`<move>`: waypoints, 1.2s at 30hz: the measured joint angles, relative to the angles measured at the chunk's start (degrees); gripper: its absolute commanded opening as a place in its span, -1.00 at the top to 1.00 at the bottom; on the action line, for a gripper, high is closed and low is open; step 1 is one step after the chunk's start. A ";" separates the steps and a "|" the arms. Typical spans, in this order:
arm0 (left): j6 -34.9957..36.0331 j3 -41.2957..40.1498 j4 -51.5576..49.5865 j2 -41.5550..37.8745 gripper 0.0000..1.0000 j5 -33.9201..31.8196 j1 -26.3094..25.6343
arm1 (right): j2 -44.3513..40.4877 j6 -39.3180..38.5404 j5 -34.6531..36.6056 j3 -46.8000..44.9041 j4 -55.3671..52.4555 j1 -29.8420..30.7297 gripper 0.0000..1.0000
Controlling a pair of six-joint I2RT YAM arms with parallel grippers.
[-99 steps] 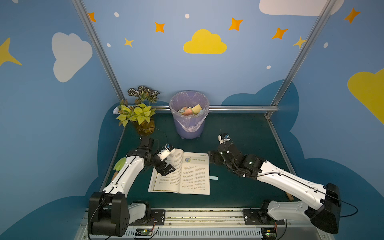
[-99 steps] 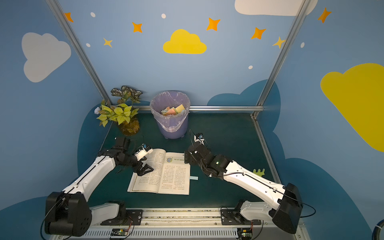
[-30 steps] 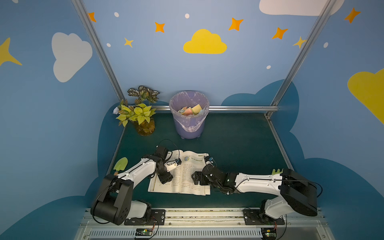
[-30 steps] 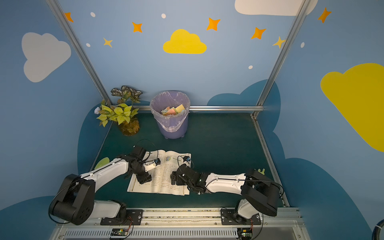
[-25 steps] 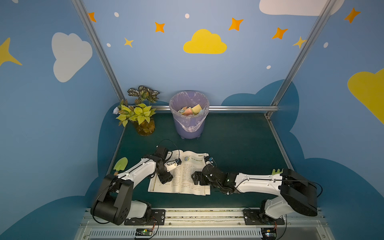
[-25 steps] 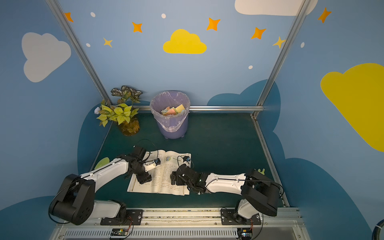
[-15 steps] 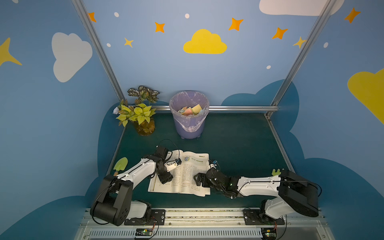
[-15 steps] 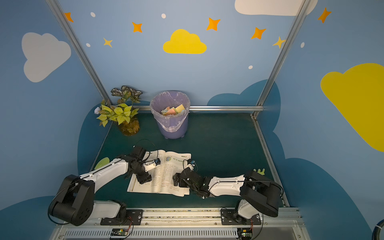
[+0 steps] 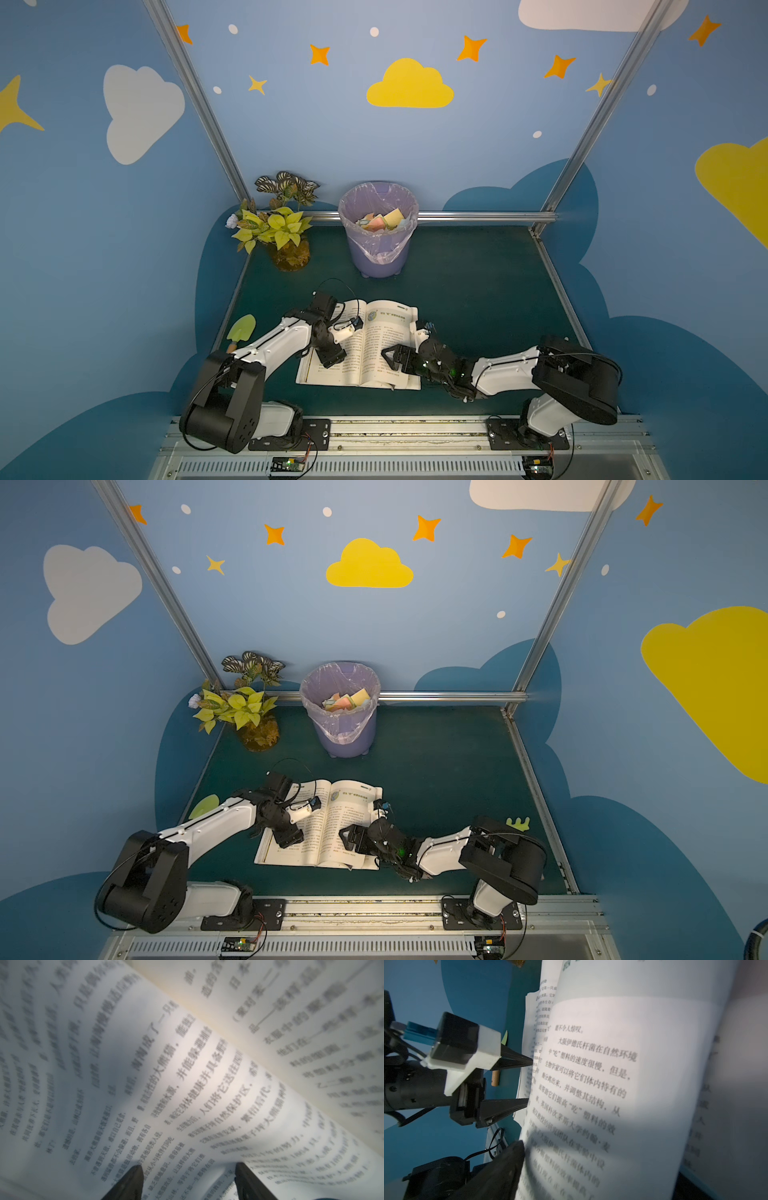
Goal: Peel off the used sticky note
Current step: Turn the page of the book at the center of the board.
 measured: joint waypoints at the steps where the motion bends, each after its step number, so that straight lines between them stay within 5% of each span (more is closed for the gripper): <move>1: -0.02 0.00 0.02 0.00 -0.47 0.02 -0.04 | -0.20 0.00 -0.33 0.00 0.09 0.00 -0.74; 27: -0.22 -0.37 0.42 -1.16 -0.47 0.24 -0.28 | -13.38 -6.73 6.64 6.58 -17.49 6.60 -0.76; 36: -0.28 -0.37 0.39 -1.31 -0.47 0.31 -0.28 | -12.02 -8.09 7.85 9.18 -20.44 7.08 -0.77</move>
